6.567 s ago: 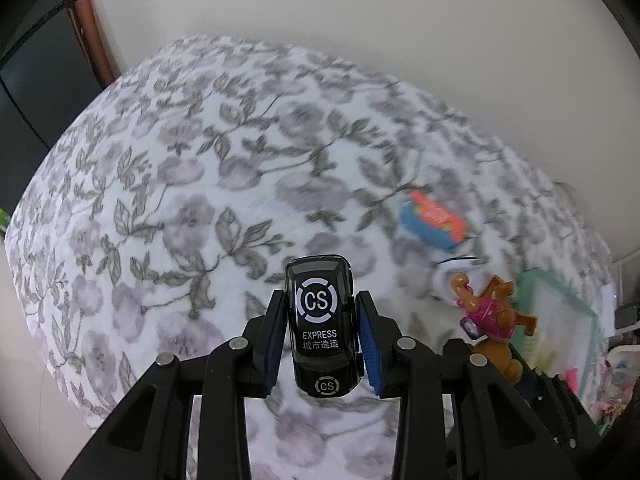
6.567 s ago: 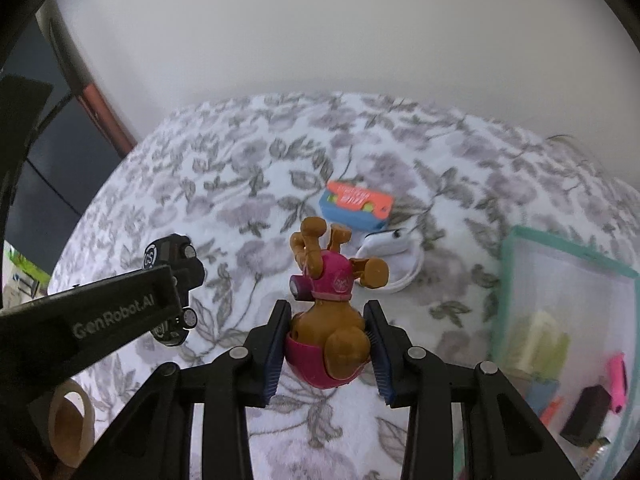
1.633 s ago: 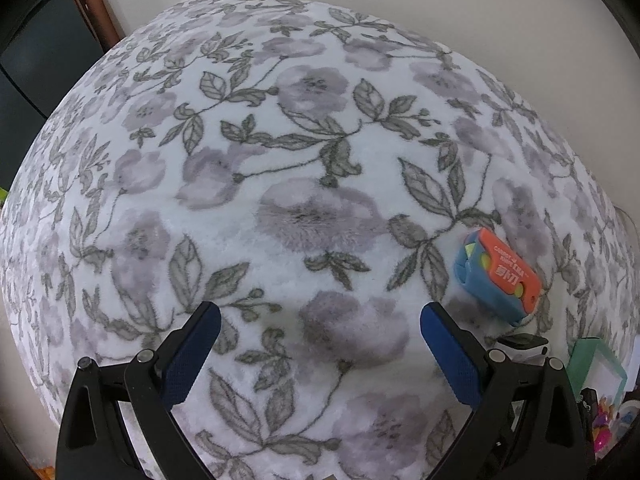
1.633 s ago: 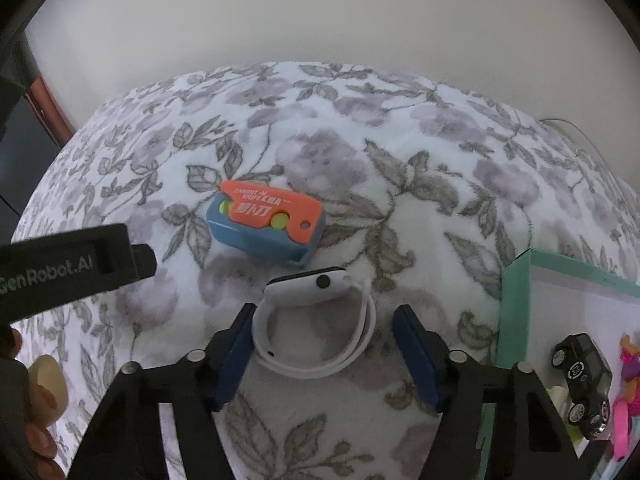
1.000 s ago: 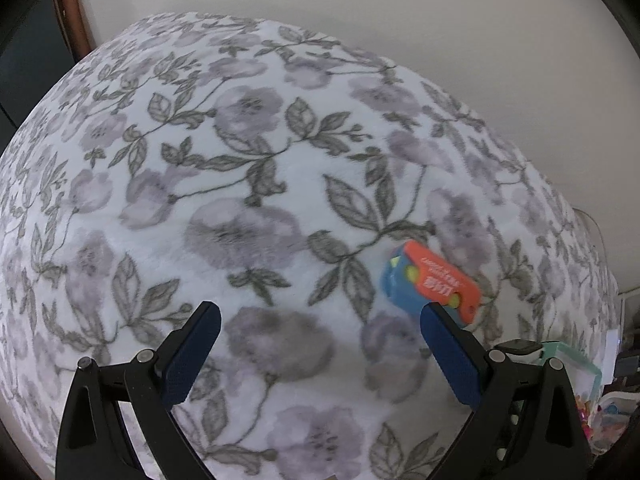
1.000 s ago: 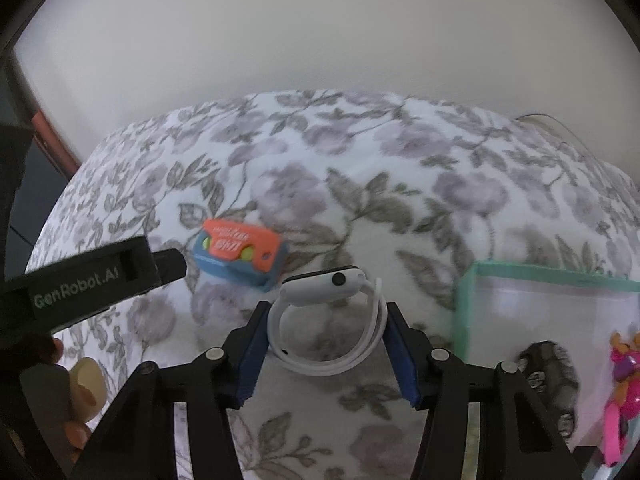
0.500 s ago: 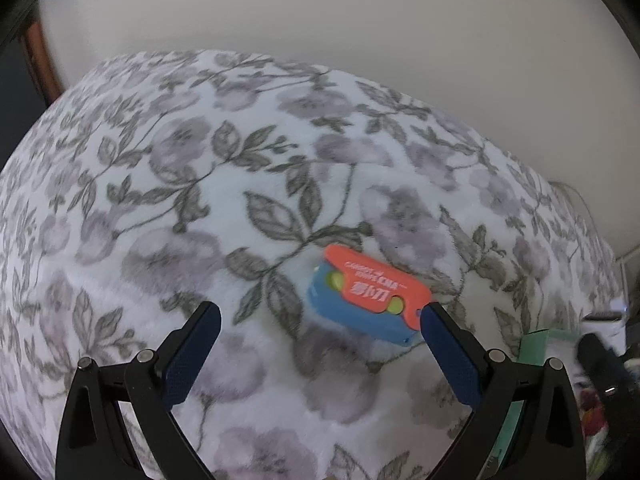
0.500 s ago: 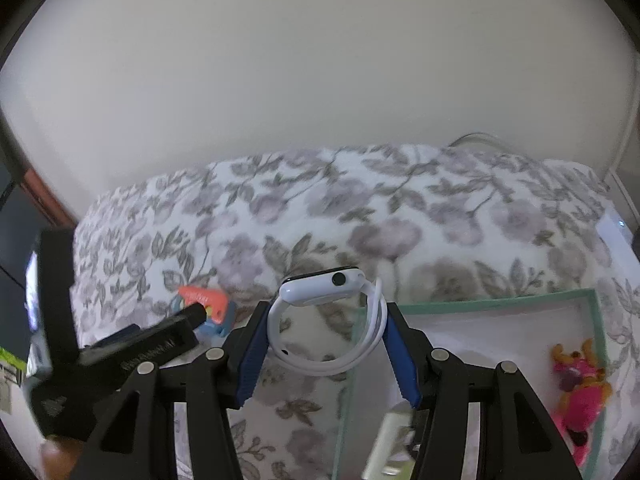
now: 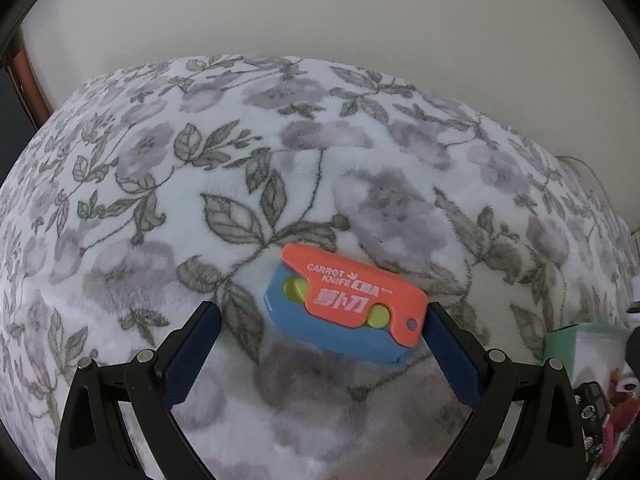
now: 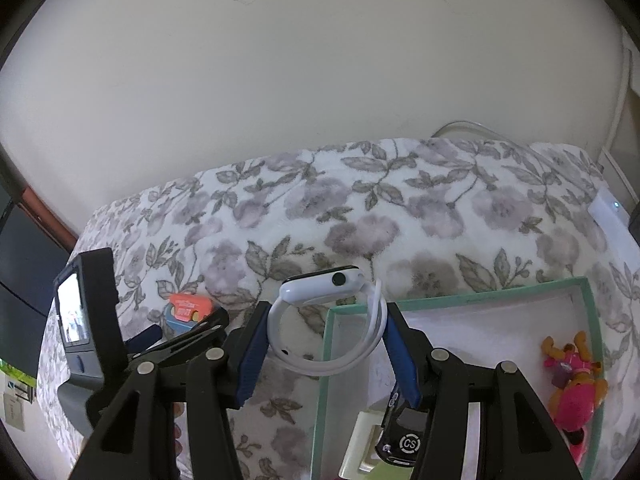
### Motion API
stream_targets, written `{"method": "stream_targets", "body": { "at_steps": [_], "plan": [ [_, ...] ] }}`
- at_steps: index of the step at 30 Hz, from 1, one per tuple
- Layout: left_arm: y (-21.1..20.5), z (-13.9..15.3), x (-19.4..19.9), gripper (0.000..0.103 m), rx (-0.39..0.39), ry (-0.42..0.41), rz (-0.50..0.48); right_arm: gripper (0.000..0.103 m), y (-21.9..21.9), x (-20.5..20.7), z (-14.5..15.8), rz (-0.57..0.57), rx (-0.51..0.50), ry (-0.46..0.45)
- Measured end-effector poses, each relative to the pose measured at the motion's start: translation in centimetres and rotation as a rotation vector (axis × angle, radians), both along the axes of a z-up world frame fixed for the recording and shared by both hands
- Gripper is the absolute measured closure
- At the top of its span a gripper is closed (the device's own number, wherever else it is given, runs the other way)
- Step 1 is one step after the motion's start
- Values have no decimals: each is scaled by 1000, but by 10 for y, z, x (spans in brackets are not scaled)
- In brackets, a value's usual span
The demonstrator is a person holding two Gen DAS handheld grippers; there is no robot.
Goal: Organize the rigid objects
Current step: 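Grasp the white watch band with right tool while left tool grasps carrot knife toy, then lift the watch band and carrot knife toy and carry over the tray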
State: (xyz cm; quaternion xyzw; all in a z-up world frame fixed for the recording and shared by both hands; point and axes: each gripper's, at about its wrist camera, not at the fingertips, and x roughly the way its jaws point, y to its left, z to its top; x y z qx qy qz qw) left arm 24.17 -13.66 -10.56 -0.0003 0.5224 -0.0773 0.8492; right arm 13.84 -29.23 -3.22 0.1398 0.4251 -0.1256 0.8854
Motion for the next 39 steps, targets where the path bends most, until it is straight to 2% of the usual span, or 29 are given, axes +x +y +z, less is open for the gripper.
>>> {"method": "stream_targets", "body": {
  "at_steps": [10,15,27,39],
  "plan": [
    [0,2,1,5,10,-52,-8,45,-2,0,-1,-3,17,7],
    [-3,5,-2,31,1,-81,-30,45,-3,0,-1,-4,24,10],
    [5,8,-5,31,-30,-73,-18,45,-2,1,-3,-3,27,14],
    [14,30,-5,31,-94,-90,-13,45,-1,-2,4,4,18,0]
  ]
}}
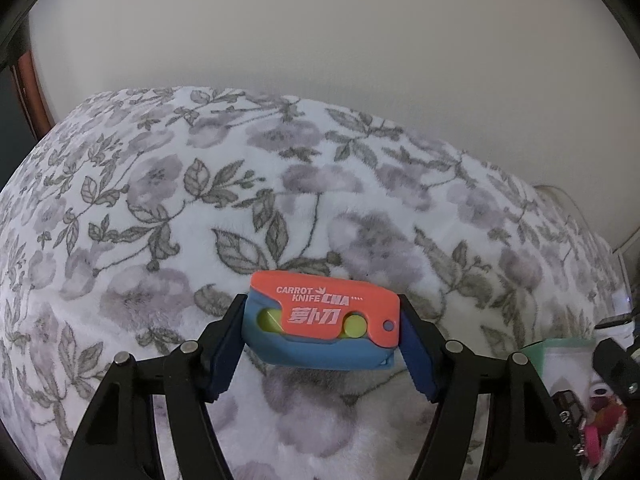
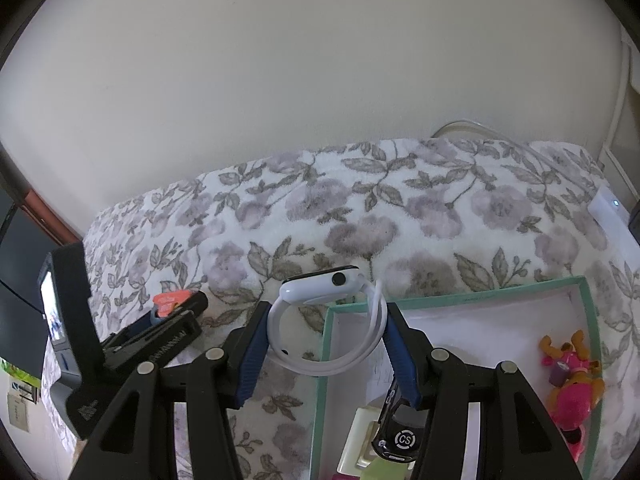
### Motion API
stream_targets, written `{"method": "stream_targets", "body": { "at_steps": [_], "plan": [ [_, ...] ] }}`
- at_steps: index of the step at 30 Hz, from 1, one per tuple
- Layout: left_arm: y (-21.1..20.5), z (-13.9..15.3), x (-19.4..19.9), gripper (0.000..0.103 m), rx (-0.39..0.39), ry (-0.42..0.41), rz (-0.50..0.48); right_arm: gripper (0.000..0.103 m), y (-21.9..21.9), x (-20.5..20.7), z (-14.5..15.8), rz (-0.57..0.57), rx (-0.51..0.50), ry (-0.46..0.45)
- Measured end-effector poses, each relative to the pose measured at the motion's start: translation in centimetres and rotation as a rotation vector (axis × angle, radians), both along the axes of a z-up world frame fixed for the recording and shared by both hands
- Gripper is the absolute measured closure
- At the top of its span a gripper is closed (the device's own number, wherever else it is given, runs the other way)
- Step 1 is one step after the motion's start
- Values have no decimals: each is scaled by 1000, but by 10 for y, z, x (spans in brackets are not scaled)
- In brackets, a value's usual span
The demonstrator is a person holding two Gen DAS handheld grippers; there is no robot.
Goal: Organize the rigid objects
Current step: 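Lift the watch band and carrot knife toy and carry over the tray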
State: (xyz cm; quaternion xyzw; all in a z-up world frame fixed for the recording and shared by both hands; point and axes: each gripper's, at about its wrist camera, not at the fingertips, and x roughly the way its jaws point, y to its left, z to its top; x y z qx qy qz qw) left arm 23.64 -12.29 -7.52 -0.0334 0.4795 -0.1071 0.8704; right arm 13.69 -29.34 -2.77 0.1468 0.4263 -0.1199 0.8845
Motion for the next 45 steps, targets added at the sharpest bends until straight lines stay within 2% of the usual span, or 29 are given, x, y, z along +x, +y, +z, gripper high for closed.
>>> {"method": "stream_targets", "body": {
  "at_steps": [9,17,23,30,33,38,45],
  "plan": [
    [4,15,-8,31,-40,17,2,45,2,-6,1,-8,-6,29],
    [0,63,-36,31,-83,-16,-32,45,5,-36,34,-35,-29,12],
    [-4,102,-74,31,-90,-64,-78,45,10,-72,65,-54,-57,-23],
    [-8,131,-119,31,-91,-102,-134,45,13,-120,82,-80,-107,-33],
    [-16,133,-142,31,-84,-100,-177,45,10,-139,78,-97,-110,-15],
    [-35,119,-175,31,-72,-33,-252,45,-4,-169,58,-142,-123,63],
    [-58,97,-208,31,-50,43,-334,45,-32,-204,24,-217,-57,161]
  ]
}}
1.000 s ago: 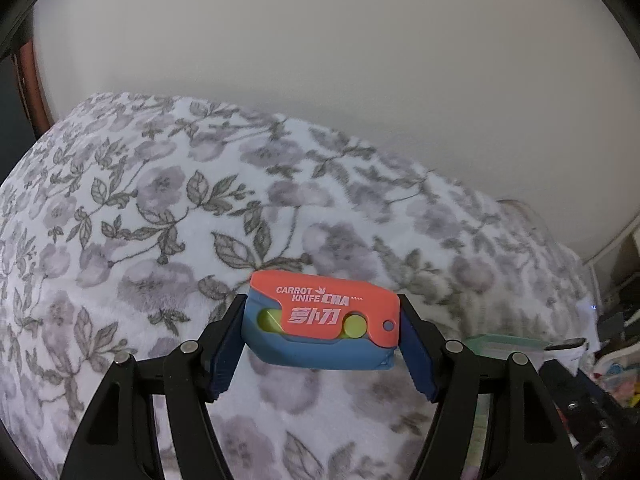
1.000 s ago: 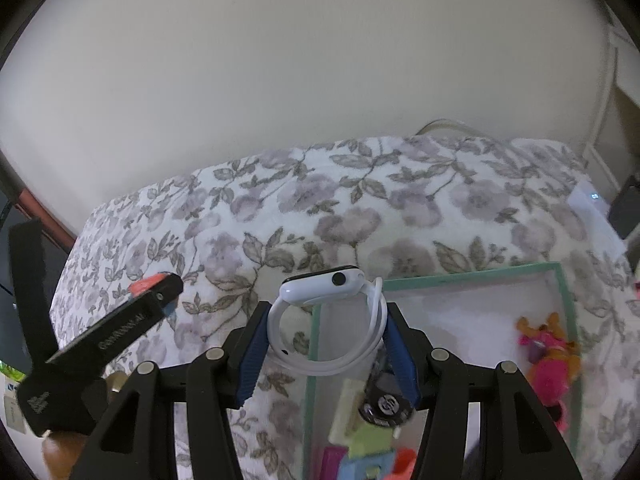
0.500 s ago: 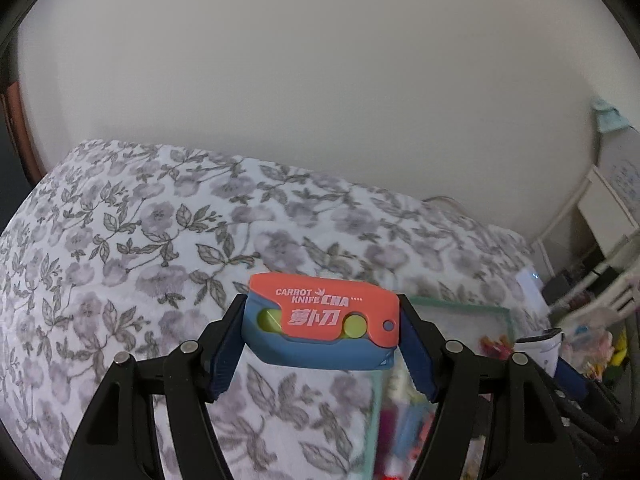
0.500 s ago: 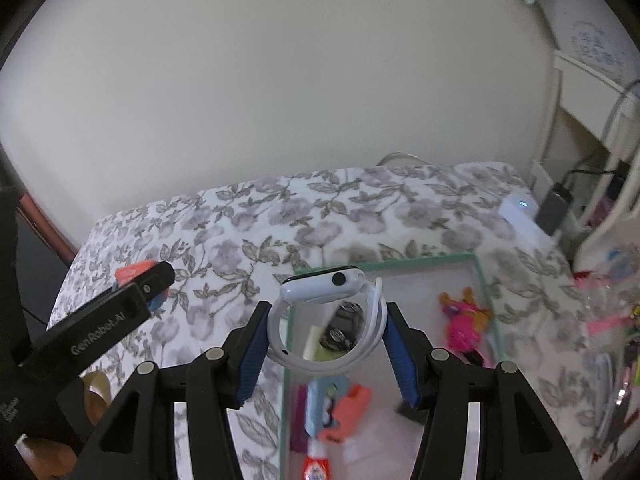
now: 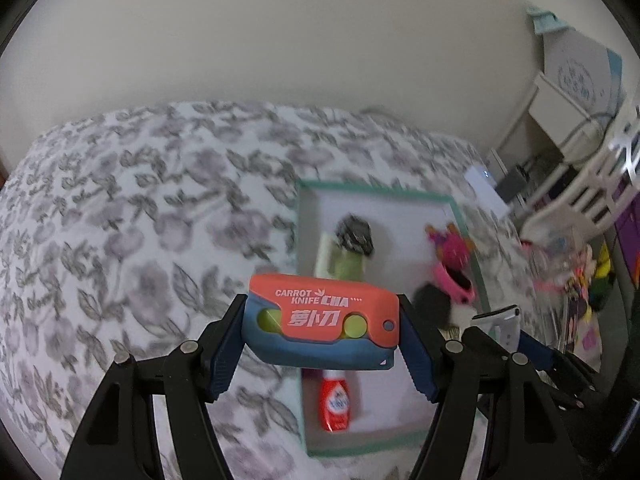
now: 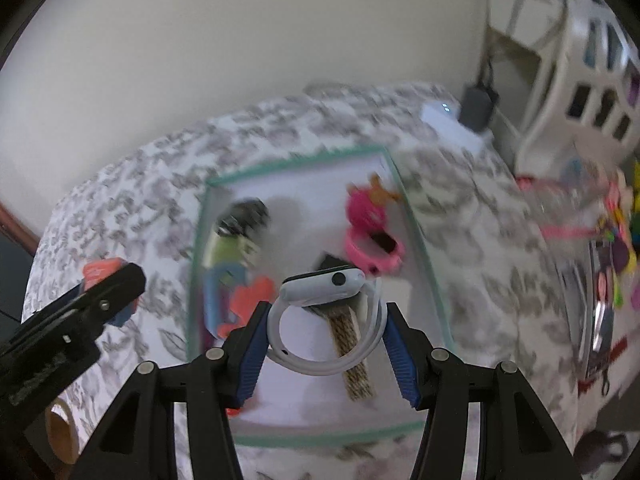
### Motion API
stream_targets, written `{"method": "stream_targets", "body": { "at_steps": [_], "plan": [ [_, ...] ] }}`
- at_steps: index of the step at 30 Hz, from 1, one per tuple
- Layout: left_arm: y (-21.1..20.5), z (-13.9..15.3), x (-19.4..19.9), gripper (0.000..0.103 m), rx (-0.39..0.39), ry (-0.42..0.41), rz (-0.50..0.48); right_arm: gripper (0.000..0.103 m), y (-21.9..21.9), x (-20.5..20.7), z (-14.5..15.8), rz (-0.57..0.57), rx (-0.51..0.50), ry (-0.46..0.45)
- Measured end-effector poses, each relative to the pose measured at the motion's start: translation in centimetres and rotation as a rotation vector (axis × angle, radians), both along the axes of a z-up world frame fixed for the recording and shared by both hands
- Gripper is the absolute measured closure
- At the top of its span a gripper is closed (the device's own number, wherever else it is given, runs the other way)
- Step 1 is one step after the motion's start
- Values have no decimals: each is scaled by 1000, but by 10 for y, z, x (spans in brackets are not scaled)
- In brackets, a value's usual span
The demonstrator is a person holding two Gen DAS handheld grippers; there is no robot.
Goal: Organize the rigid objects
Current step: 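Lift the watch band and carrot knife toy and carry over the tray, then open left tool to drop the carrot knife while right tool releases watch band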
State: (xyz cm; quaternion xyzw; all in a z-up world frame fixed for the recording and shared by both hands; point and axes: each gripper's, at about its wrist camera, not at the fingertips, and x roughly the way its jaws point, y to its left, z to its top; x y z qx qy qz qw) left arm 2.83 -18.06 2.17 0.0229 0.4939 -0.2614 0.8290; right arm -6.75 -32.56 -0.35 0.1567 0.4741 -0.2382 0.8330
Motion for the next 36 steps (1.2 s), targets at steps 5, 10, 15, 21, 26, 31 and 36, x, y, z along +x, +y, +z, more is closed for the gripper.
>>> {"method": "stream_targets", "body": {
  "at_steps": [5,10,15,21,26,31,36],
  "plan": [
    [-20,-17,-21,31,67,15,-75,45,-11,-9,-23,-24,61,46],
    [-27,-35,-25,31,89,79,-101,45,-19,-13,-34,-46,82,70],
    [-30,-50,-26,31,99,127,-116,45,-22,-13,-44,-56,83,109],
    [-28,-67,-24,31,91,211,-110,45,-23,-15,-52,-56,93,132],
    [-27,-71,-25,31,100,224,-106,44,-20,-15,-56,-48,95,150],
    [-22,-70,-24,31,77,239,-95,44,-17,-14,-54,-34,86,144],
    [-13,-59,-26,29,100,205,-76,44,-11,-12,-49,-16,70,130]
  ]
}}
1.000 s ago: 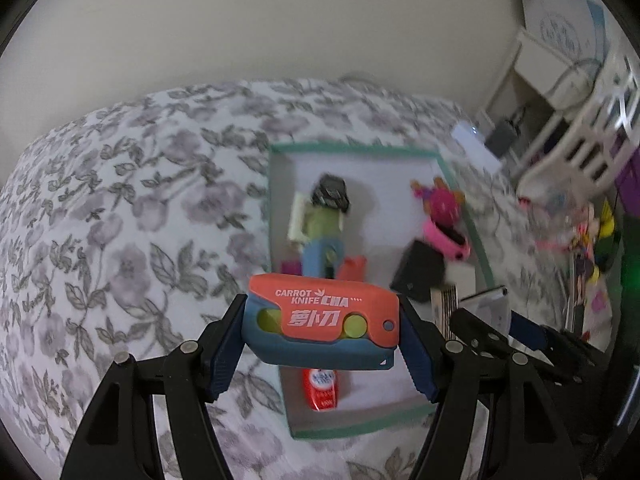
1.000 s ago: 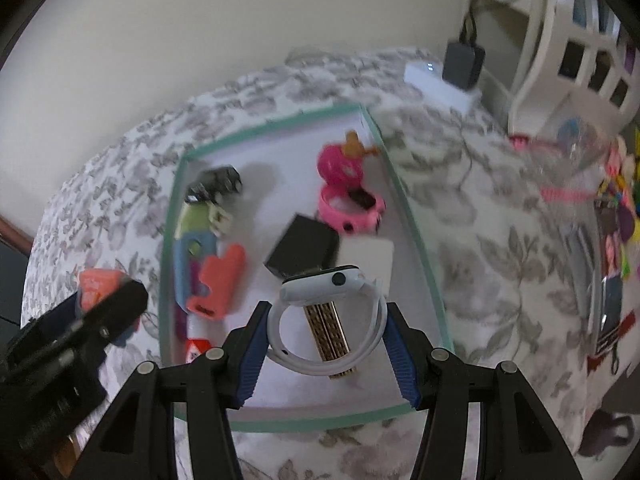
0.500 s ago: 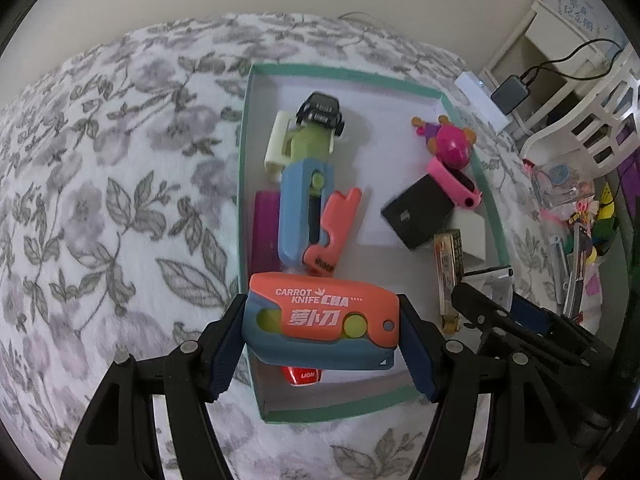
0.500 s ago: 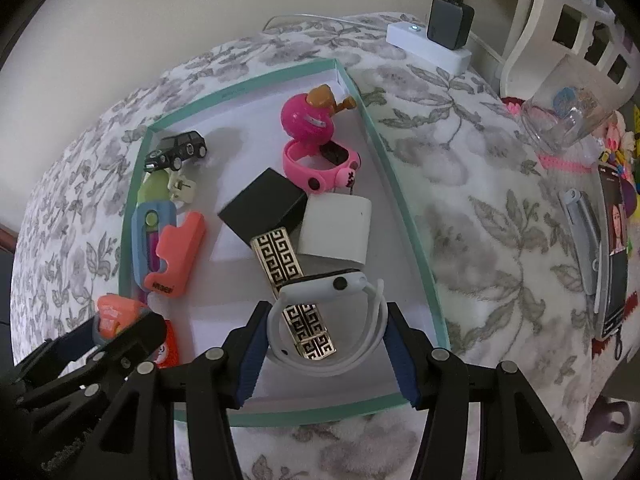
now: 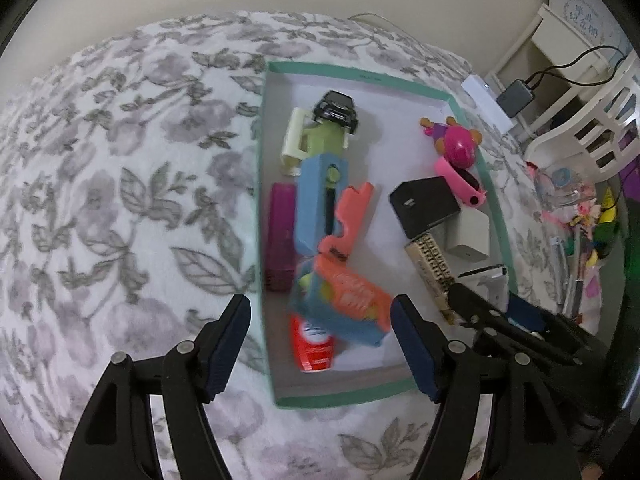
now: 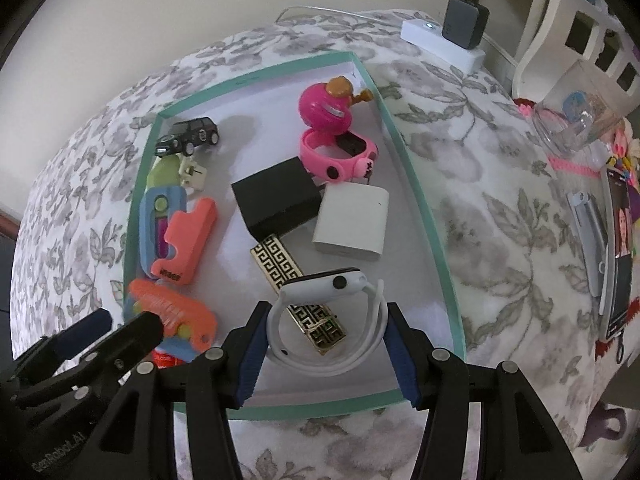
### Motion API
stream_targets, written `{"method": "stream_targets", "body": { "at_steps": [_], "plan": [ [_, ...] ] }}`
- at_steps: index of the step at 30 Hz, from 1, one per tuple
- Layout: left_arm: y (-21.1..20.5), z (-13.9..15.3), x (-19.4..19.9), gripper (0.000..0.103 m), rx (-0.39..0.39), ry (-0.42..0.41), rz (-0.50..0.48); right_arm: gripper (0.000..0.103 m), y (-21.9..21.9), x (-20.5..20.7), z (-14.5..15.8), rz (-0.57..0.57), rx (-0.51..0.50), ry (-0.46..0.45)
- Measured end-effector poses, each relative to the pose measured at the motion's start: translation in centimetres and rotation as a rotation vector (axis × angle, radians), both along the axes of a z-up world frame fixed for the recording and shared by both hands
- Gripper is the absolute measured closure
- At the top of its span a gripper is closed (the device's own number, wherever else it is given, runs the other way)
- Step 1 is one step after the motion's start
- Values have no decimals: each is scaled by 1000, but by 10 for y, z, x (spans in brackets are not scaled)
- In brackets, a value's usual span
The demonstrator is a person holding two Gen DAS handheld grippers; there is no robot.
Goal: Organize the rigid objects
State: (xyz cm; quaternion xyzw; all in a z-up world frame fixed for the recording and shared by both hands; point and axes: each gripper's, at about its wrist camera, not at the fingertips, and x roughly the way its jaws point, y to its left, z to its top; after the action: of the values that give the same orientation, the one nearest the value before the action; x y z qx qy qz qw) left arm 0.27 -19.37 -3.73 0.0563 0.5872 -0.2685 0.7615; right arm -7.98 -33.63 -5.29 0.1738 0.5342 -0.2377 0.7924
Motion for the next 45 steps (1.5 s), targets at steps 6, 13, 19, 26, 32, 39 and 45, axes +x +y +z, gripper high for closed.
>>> {"method": "stream_targets", "body": {
  "at_steps": [6,13,19,26,32,39,45],
  "plan": [
    [24,16,5,29,61,-91,82,44,9,0,15,16,-20,-58],
    [51,27,11,22,150,-197,159,36,23,4,21,50,-19,-88],
    [68,31,10,7,160,-216,191,21,36,4,26,75,-32,-112],
    [84,36,5,7,163,-254,216,11,50,3,28,100,-44,-128],
    [104,37,5,1,169,-262,266,1,62,3,30,125,-60,-140],
    [121,39,3,1,172,-275,301,0,75,1,37,149,-92,-156],
    [128,43,-1,1,161,-279,316,0,84,-1,41,162,-104,-164]
  ]
}}
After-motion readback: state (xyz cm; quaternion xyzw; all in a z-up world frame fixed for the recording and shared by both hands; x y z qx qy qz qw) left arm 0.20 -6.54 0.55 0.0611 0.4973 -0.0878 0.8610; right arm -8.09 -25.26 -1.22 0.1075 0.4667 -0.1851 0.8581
